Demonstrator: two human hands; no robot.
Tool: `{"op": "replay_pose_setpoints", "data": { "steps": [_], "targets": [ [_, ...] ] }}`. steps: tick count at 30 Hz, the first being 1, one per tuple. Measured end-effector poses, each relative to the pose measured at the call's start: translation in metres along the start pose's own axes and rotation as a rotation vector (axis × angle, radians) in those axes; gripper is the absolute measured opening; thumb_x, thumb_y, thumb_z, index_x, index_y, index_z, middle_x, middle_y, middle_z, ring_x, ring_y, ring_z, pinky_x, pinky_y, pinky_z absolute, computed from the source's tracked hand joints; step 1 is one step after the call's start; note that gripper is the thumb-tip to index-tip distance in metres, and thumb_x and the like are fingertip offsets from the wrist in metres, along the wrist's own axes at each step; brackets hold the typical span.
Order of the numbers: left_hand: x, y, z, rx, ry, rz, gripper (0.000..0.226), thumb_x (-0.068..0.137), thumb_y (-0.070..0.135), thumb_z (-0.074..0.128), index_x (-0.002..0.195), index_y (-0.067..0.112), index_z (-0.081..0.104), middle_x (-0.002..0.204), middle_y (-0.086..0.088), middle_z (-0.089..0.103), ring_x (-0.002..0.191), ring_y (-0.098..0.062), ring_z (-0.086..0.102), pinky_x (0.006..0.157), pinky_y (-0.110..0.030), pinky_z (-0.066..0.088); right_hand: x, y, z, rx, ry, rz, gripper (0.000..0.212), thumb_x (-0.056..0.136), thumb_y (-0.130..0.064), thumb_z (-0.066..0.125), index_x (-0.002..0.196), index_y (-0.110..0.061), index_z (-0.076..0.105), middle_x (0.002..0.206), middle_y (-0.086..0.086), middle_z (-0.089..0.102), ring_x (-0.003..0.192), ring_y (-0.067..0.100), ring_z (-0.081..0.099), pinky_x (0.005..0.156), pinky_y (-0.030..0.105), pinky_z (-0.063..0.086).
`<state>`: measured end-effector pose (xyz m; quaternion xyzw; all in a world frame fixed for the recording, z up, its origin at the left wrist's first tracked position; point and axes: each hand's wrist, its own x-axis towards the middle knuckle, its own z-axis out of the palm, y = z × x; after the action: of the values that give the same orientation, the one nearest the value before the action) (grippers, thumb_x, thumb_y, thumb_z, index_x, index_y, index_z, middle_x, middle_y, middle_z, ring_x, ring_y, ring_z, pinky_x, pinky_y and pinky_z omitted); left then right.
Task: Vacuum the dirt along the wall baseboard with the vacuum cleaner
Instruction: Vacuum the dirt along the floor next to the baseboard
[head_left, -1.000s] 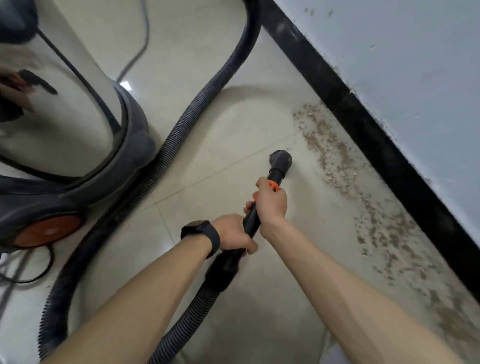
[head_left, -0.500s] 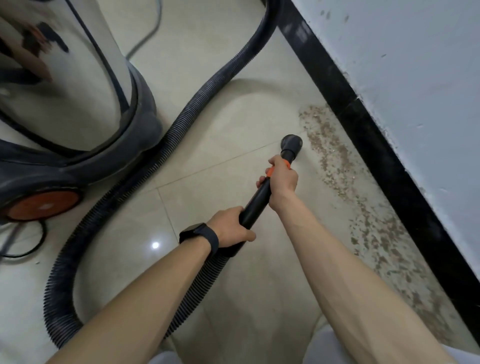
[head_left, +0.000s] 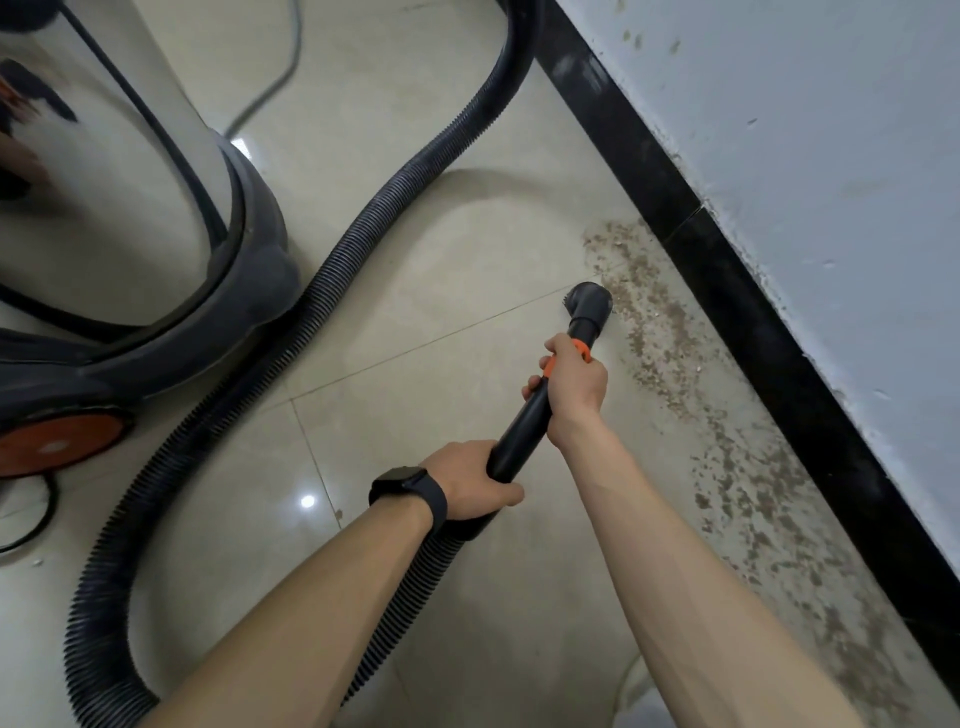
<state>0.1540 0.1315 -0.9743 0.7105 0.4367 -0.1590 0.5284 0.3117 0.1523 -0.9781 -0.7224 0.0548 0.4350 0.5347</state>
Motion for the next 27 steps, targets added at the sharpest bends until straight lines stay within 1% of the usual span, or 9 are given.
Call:
{"op": "replay_pose_setpoints", "data": {
  "steps": [4, 7, 11, 13, 17, 20, 23, 25, 27],
  "targets": [
    [0.011, 0.007, 0.003, -0.052, 0.035, 0.005, 0.022, 0.077, 0.047, 0.065, 0.086, 0.034, 0.051, 0.084, 0.007, 0.062, 0.075, -0.012, 0.061, 0.063, -0.027, 0.048, 0.011, -0.013, 0.000, -0.031, -0.049, 0.003, 0.013, 0.083, -0.015, 0.064, 0.093, -0.009, 0.057, 0.060, 0.000, 0.053, 0.040, 0.019, 0.048, 0.047, 0.029, 0.047],
    [0.017, 0.011, 0.005, -0.129, 0.088, -0.016, 0.024, 0.076, 0.047, 0.067, 0.088, 0.033, 0.051, 0.085, 0.007, 0.063, 0.075, -0.012, 0.062, 0.063, -0.028, 0.050, 0.020, -0.024, 0.008, -0.063, -0.092, 0.000, 0.011, 0.084, -0.013, 0.063, 0.093, -0.009, 0.056, 0.062, 0.002, 0.053, 0.040, 0.018, 0.047, 0.048, 0.029, 0.047],
    [0.020, 0.014, 0.004, -0.314, 0.138, -0.039, 0.051, 0.066, 0.053, 0.081, 0.105, 0.031, 0.055, 0.094, 0.009, 0.066, 0.082, -0.010, 0.065, 0.064, -0.024, 0.049, 0.034, -0.042, 0.023, -0.112, -0.147, -0.013, 0.013, 0.082, -0.014, 0.063, 0.092, -0.009, 0.055, 0.066, 0.003, 0.053, 0.039, 0.018, 0.048, 0.049, 0.030, 0.048],
    [0.023, 0.016, 0.001, -0.332, 0.133, -0.039, 0.059, 0.063, 0.048, 0.086, 0.109, 0.029, 0.054, 0.099, 0.008, 0.066, 0.087, -0.011, 0.065, 0.070, -0.025, 0.051, 0.040, -0.049, 0.029, -0.126, -0.168, -0.020, 0.016, 0.081, -0.015, 0.064, 0.092, -0.009, 0.054, 0.067, 0.003, 0.053, 0.040, 0.019, 0.048, 0.049, 0.030, 0.048],
    [0.035, 0.023, -0.011, -0.254, 0.162, -0.051, 0.045, 0.063, 0.026, 0.082, 0.100, 0.026, 0.055, 0.091, 0.003, 0.068, 0.079, -0.015, 0.067, 0.071, -0.033, 0.058, 0.051, -0.055, 0.036, -0.150, -0.185, -0.036, 0.022, 0.082, -0.018, 0.063, 0.100, -0.008, 0.056, 0.068, 0.004, 0.053, 0.040, 0.019, 0.051, 0.051, 0.032, 0.050],
    [0.044, 0.026, -0.019, -0.242, 0.156, -0.069, 0.037, 0.061, 0.020, 0.080, 0.090, 0.027, 0.058, 0.084, 0.004, 0.070, 0.074, -0.014, 0.069, 0.067, -0.029, 0.058, 0.053, -0.061, 0.037, -0.211, -0.200, -0.042, 0.030, 0.086, -0.018, 0.061, 0.112, -0.009, 0.052, 0.073, 0.006, 0.051, 0.042, 0.019, 0.054, 0.056, 0.036, 0.053],
    [0.052, 0.033, -0.026, -0.231, 0.142, -0.077, 0.032, 0.058, 0.021, 0.079, 0.084, 0.025, 0.061, 0.079, 0.005, 0.071, 0.072, -0.013, 0.069, 0.067, -0.029, 0.059, 0.048, -0.061, 0.030, -0.308, -0.219, -0.070, 0.045, 0.088, -0.019, 0.068, 0.125, -0.008, 0.045, 0.086, 0.010, 0.056, 0.047, 0.019, 0.063, 0.057, 0.035, 0.056],
    [0.057, 0.041, -0.027, -0.226, 0.150, -0.073, 0.030, 0.059, 0.022, 0.079, 0.083, 0.024, 0.061, 0.077, 0.005, 0.071, 0.072, -0.013, 0.069, 0.068, -0.030, 0.059, 0.042, -0.051, 0.019, -0.345, -0.262, -0.064, 0.045, 0.090, -0.018, 0.072, 0.122, -0.009, 0.042, 0.092, 0.011, 0.060, 0.055, 0.020, 0.070, 0.059, 0.039, 0.061],
    [0.060, 0.048, -0.023, -0.220, 0.146, -0.064, 0.031, 0.060, 0.022, 0.080, 0.086, 0.023, 0.061, 0.079, 0.004, 0.071, 0.073, -0.014, 0.069, 0.070, -0.032, 0.059, 0.035, -0.037, 0.008, -0.312, -0.289, -0.055, 0.037, 0.092, -0.017, 0.071, 0.118, -0.008, 0.045, 0.090, 0.010, 0.063, 0.062, 0.021, 0.073, 0.063, 0.040, 0.062]
  ]
}}
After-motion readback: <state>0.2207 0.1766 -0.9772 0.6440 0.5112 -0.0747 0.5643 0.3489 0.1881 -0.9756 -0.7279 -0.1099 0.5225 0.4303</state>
